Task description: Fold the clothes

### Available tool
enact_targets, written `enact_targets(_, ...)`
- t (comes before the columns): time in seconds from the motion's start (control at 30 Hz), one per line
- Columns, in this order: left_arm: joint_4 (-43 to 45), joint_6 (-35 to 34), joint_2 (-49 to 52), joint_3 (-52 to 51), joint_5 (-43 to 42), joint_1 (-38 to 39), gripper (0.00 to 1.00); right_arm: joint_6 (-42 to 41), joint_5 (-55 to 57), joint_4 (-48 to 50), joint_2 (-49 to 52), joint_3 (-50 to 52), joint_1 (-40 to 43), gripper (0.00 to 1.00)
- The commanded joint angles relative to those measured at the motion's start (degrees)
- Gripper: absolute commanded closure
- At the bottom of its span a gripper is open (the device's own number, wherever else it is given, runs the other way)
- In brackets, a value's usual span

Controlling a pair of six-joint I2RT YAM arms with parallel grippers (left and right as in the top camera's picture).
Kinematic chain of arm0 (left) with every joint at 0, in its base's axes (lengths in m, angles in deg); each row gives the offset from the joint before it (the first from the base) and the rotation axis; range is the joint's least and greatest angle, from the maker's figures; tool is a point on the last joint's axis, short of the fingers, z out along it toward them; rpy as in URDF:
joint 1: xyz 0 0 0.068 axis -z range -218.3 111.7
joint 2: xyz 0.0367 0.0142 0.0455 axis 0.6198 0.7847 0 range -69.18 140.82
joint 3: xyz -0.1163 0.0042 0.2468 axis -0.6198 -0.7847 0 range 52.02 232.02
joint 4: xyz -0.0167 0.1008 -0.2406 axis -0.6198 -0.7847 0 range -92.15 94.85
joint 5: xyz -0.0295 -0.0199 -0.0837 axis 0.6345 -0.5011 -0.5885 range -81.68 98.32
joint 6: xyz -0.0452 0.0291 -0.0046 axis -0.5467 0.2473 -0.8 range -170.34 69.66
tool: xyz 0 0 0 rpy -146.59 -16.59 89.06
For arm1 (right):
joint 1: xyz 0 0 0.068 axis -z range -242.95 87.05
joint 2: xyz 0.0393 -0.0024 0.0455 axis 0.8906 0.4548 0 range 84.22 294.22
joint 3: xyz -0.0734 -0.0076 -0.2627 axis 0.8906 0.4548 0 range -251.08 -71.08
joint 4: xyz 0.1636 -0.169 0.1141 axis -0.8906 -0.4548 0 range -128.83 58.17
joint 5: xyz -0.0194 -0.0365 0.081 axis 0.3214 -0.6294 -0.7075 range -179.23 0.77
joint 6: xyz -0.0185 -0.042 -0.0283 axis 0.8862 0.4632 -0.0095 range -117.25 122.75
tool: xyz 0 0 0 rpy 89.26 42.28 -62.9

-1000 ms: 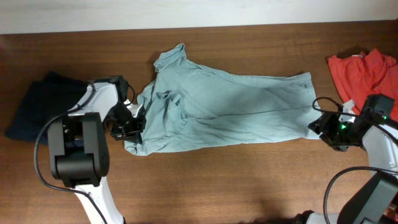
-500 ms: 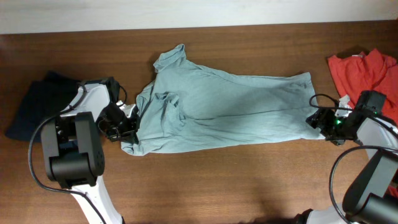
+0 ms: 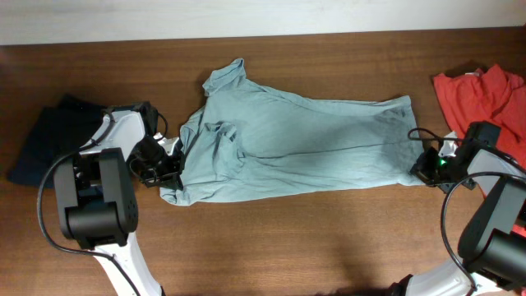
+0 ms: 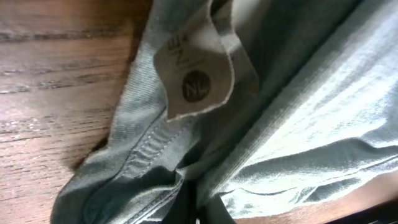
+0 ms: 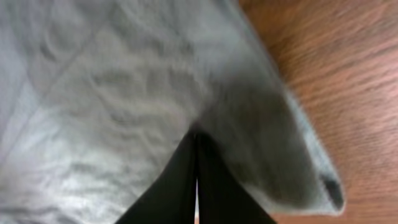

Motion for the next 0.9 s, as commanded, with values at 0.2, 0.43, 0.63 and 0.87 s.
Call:
enact_targets(0.2, -0.17, -0.63, 0.72, -1.05, 3.08, -3.37, 0.99, -4.90, 21.05, -4.96, 2.73, -1.53, -0.33, 0.96)
enact_targets(0.43, -1.27, -0.61, -0.59, -0.37, 3.06, -6.23, 0.99, -6.21, 23.61, -11.91, 0.59, -7.26, -0.35, 0.96)
enact_targets(0.63, -3.54, -0.59, -3.45, 2.03, 3.02, -6.12, 0.98, -6.19, 19.65, -17.09, 0.20, -11.89, -0.35, 0.94)
enact_targets(0.87, -10.73, -0.59, -9.35, 9.35, 2.73, -6.08, 0.89, -2.36, 9.62, -23.85, -4.09, -20.94, -0.42, 0.93)
